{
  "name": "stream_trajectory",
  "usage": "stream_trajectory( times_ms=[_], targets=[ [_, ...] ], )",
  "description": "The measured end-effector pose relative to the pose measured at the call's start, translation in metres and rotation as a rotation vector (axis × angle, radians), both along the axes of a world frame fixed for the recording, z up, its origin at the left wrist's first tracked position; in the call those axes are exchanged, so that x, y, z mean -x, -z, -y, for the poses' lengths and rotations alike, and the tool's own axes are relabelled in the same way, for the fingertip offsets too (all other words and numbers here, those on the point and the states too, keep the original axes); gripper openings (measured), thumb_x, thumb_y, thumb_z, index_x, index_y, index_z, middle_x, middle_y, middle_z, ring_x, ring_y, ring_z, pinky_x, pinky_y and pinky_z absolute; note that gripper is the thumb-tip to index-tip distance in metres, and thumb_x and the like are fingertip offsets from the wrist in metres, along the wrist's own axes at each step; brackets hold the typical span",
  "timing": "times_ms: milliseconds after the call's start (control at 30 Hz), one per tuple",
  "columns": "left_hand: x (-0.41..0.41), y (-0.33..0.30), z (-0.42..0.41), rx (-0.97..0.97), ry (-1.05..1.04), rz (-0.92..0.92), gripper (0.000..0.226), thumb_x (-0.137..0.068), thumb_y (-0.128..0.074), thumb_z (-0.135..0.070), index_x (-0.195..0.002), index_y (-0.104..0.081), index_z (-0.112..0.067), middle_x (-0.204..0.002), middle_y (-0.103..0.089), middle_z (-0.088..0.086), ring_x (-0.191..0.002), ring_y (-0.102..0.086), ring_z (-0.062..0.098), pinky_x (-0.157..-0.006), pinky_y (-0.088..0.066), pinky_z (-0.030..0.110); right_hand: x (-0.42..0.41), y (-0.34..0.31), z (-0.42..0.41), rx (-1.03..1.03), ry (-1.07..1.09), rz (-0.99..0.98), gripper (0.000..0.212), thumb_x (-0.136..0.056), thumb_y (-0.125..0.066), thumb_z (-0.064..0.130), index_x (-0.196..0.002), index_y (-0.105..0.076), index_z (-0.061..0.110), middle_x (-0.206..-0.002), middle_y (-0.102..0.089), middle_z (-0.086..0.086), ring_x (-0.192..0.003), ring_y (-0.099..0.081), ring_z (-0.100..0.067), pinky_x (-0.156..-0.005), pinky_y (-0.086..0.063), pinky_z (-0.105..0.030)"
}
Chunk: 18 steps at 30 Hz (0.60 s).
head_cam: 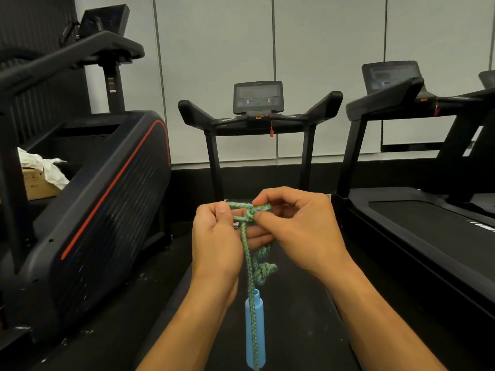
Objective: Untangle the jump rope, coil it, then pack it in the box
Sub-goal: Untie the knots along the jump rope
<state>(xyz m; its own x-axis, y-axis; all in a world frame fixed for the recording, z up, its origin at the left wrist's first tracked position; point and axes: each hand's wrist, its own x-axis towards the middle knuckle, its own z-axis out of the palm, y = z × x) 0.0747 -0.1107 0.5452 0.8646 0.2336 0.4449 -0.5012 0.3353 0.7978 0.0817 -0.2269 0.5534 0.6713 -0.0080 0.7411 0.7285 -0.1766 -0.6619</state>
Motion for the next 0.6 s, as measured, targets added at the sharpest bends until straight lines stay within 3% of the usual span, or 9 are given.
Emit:
stream_trajectory(
  times_ms=[200, 300, 433, 500, 600],
  targets=[
    [0.008, -0.007, 0.003, 0.187, 0.152, 0.01, 0.033, -0.111, -0.024, -0.023, -0.111, -0.047, 0.001, -0.082, -0.072, 0.025, -0.068, -0.076, 0.039, -0.054, -0.062, 0.04, -0.002, -0.002, 0.005, -0.071, 0.007, -0.002, 0.025, -0.074, -0.068, -0.006, -0.076, -0.076, 0.018, -0.074, -0.074, -0.008, -0.07, -0.07, -0.025, -0.065, -0.058, -0.042],
    [0.007, -0.006, 0.002, 0.103, 0.156, 0.03, 0.027, -0.111, -0.027, -0.022, -0.101, -0.046, -0.005, -0.074, -0.076, 0.017, -0.072, -0.076, 0.041, -0.061, -0.064, 0.044, -0.002, -0.003, 0.009, -0.057, 0.026, -0.002, 0.027, -0.075, -0.068, -0.007, -0.076, -0.075, 0.019, -0.074, -0.074, -0.004, -0.068, -0.068, -0.024, -0.062, -0.056, -0.037],
    [0.007, -0.01, -0.01, 0.013, 0.208, 0.028, 0.031, -0.106, -0.038, -0.02, -0.081, -0.051, -0.007, -0.087, -0.075, 0.019, -0.078, -0.076, 0.038, -0.067, -0.063, 0.042, -0.003, -0.005, 0.017, -0.089, 0.05, 0.002, 0.021, -0.077, -0.069, -0.007, -0.081, -0.076, 0.013, -0.078, -0.074, -0.01, -0.076, -0.069, -0.034, -0.071, -0.057, -0.045],
    [0.003, -0.01, -0.016, -0.011, 0.187, 0.016, 0.037, -0.102, -0.045, -0.021, -0.071, -0.055, -0.004, -0.085, -0.073, 0.017, -0.07, -0.071, 0.028, -0.06, -0.057, 0.034, -0.005, -0.006, 0.019, -0.109, 0.058, 0.002, 0.022, -0.077, -0.071, -0.007, -0.081, -0.076, 0.014, -0.079, -0.074, -0.011, -0.073, -0.069, -0.031, -0.074, -0.058, -0.046],
    [-0.006, -0.006, -0.018, -0.165, 0.03, 0.07, 0.031, -0.097, -0.058, -0.013, -0.076, -0.062, 0.01, -0.071, -0.058, 0.014, -0.062, -0.05, 0.015, -0.053, -0.037, 0.028, -0.005, -0.006, 0.02, -0.116, 0.045, -0.002, 0.024, -0.077, -0.072, -0.007, -0.081, -0.076, 0.017, -0.079, -0.075, -0.01, -0.074, -0.069, -0.025, -0.076, -0.058, -0.043]
  ],
)
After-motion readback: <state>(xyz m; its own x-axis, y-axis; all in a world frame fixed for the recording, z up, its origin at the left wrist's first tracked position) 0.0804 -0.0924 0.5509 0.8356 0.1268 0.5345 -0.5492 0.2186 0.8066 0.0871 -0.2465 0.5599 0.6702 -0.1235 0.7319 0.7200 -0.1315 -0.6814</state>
